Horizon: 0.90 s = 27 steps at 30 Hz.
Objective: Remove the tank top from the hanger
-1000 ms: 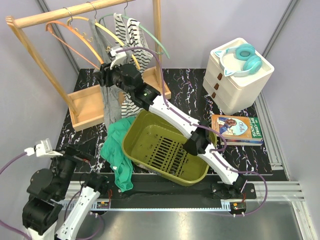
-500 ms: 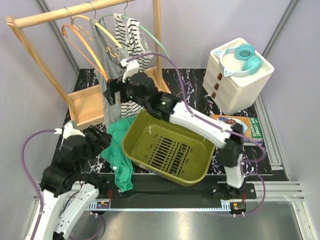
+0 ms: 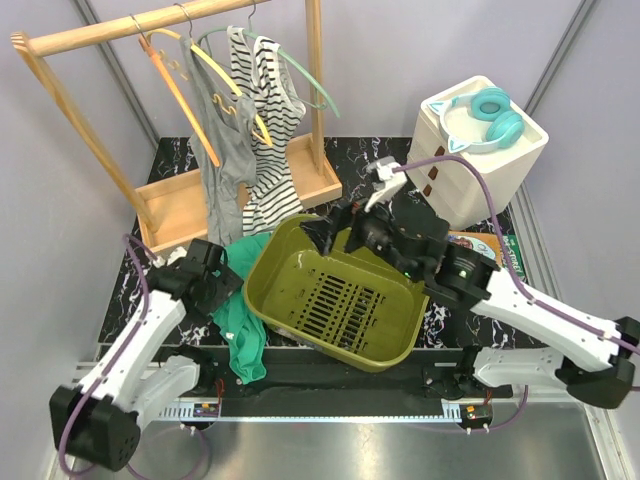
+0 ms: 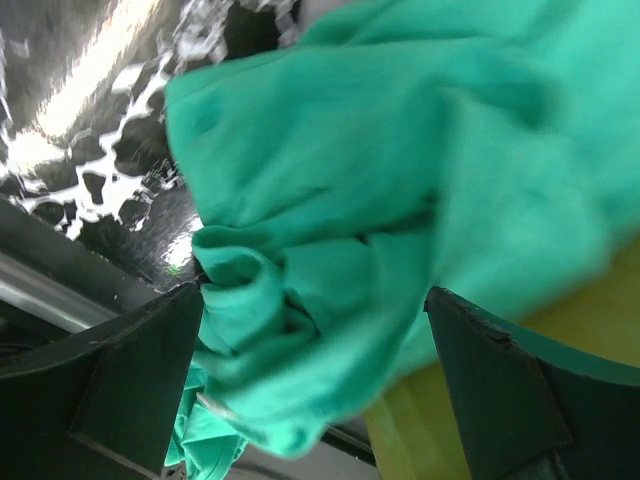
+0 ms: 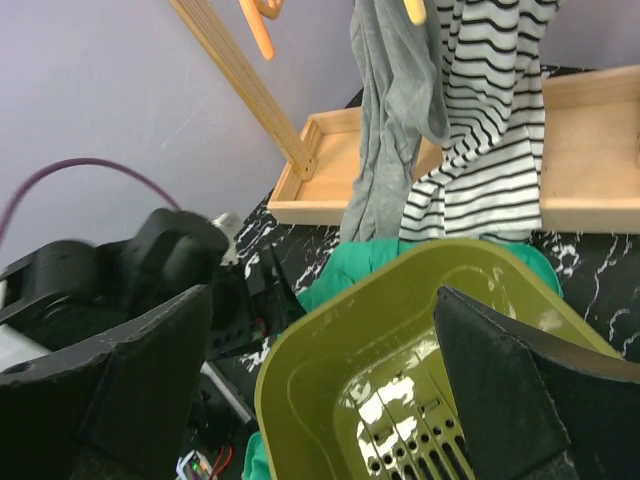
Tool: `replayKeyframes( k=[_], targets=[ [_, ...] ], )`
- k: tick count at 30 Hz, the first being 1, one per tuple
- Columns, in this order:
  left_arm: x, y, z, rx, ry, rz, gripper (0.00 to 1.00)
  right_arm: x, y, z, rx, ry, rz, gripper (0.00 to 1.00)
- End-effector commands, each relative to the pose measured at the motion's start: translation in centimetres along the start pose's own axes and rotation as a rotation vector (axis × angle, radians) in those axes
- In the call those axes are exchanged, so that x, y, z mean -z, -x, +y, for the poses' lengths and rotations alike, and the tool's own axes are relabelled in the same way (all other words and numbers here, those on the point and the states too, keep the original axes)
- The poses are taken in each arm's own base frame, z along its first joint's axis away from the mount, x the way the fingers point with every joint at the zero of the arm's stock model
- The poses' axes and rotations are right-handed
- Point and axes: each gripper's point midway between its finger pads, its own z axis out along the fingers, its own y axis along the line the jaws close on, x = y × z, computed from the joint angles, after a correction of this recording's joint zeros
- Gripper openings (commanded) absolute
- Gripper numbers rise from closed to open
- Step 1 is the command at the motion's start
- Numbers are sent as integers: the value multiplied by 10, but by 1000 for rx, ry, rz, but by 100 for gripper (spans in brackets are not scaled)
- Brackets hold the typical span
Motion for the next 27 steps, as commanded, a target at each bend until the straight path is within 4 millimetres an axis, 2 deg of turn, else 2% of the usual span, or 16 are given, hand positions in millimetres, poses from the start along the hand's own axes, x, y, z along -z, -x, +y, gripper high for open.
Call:
replayKeyframes(
  k=[1,2,3,4,7,11,12,15,16,18,19,21,22,24,25,27],
  targets=[
    [-26,-12,-7,83,28,90,99,27,1,-4,-57,19,-38,100],
    [-32,-15,-4,78,42,105,99,38,8,-5,-70,26,-59,100],
    [-36,-18,-14,77,1,126,99,43,6,-7,-74,26,-59,100],
    [-42,-24,-13,74,12,153,99,45,-3,-13,-81,15,-48,100],
    [-57,-40,-7,118,36,214,98,60,-5,-20,-99,14,-61,100],
    [-75,-47,15,209,101,220,59,75,-9,-27,-123,11,-71,100],
    [-74,-46,16,225,93,210,36,77,-13,-30,-126,7,-65,100],
    [-71,-38,20,275,62,170,0,83,-14,-35,-121,-9,-67,100],
    [-68,-32,17,282,42,149,0,84,-12,-36,-122,-13,-71,100],
    [-52,-18,16,277,-4,77,0,86,-13,-39,-122,-22,-74,100],
    [-40,0,11,257,-35,2,0,86,-14,-40,-121,-25,-74,100],
    [-10,20,14,252,-78,-98,0,85,-16,-42,-115,-34,-71,100],
    [17,40,5,236,-139,-174,0,84,-16,-43,-111,-41,-73,100],
    [56,64,6,221,-230,-310,0,82,-15,-43,-102,-44,-73,100],
    [88,78,-1,184,-311,-383,0,82,-14,-43,-99,-48,-76,100],
    [132,91,-13,137,-473,-482,0,82,-9,-42,-88,-46,-83,99]
  ],
)
